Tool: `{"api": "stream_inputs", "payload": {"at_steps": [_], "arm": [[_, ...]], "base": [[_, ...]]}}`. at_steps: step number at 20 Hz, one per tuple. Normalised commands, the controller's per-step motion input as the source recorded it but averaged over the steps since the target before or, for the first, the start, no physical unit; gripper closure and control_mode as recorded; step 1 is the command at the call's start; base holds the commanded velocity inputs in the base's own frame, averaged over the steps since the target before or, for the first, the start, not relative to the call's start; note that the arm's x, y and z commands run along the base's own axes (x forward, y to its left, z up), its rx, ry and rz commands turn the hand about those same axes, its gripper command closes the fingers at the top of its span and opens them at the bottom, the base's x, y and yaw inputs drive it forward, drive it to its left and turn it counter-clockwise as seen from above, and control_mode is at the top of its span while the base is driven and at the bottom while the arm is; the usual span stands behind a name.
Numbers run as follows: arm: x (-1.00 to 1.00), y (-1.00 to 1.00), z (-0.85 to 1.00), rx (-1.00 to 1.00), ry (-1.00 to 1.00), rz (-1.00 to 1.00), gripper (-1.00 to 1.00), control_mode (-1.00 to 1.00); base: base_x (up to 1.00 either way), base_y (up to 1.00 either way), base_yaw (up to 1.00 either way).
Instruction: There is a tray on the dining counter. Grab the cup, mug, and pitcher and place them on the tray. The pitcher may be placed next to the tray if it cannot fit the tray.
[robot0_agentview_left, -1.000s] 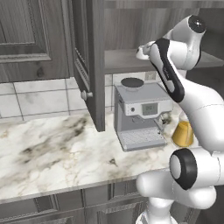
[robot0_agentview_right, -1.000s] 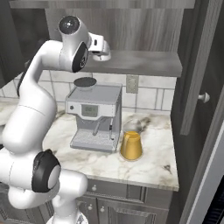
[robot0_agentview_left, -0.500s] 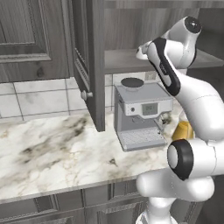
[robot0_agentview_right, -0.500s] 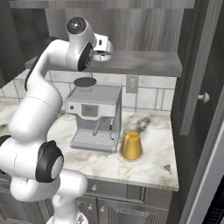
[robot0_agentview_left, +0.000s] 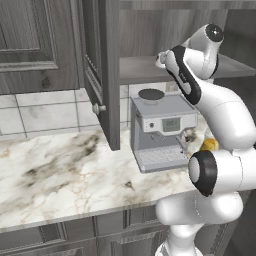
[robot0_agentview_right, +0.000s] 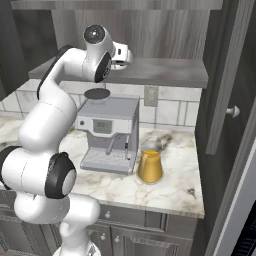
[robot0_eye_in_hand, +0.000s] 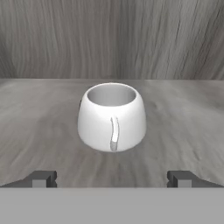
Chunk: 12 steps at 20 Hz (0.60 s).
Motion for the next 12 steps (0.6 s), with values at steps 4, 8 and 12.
{"api": "stream_inputs", "payload": {"at_steps": [4,8,12], "arm": [[0.36,0.0,0.0,0.0,0.0,0.0,-1.0,-1.0],[0.39,0.0,0.0,0.0,0.0,0.0,-1.0,-1.0],[0.31,0.0,0.0,0.0,0.0,0.0,-1.0,-1.0]], "base": [[0.0,0.0,0.0],[0.0,0.0,0.0],[0.0,0.0,0.0]]}}
